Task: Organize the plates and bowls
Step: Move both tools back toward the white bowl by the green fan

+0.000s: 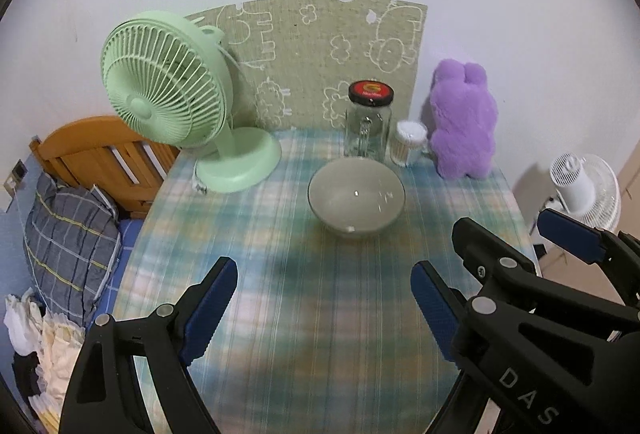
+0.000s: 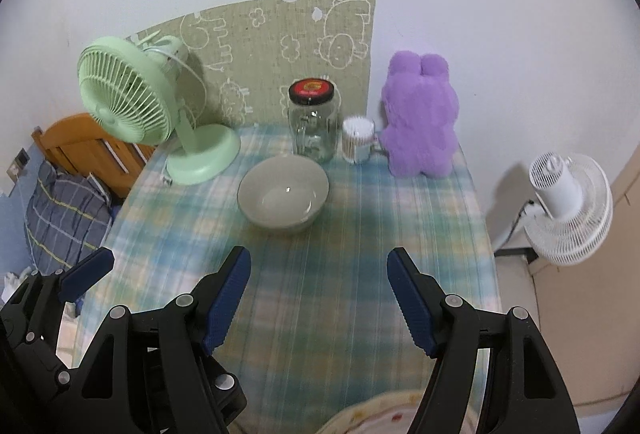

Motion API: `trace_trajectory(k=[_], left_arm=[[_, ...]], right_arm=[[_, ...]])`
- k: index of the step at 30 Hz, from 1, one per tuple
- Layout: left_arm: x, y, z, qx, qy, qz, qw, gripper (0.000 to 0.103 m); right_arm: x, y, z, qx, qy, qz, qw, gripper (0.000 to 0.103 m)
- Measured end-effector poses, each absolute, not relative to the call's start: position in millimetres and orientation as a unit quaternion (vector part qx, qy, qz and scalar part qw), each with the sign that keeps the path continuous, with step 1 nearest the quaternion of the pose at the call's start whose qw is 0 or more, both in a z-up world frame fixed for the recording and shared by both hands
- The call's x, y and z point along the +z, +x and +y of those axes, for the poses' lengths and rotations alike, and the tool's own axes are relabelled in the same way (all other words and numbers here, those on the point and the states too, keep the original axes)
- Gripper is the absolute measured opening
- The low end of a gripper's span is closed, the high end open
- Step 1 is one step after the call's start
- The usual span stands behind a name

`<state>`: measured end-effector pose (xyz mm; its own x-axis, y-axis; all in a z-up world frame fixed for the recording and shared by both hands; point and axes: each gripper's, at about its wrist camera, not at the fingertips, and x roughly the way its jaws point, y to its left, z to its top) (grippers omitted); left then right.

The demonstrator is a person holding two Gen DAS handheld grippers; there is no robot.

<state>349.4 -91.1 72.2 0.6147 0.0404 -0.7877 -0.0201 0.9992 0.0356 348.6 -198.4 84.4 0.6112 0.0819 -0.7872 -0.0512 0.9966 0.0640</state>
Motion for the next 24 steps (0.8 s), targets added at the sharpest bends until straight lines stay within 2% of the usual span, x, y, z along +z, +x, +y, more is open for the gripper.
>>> trace_trajectory(k=[13,24], left_arm=[[57,429,-96,0.050,0.017,0.446,0.894,0.090],[9,490,-93,0.047,0.000,0.461,0.886,0.085]], right_arm=[[64,432,-207,0.068,0.033,0.440,0.895,0.074],[24,501,-210,0.067,0.042,0.456,0.887,0.074]])
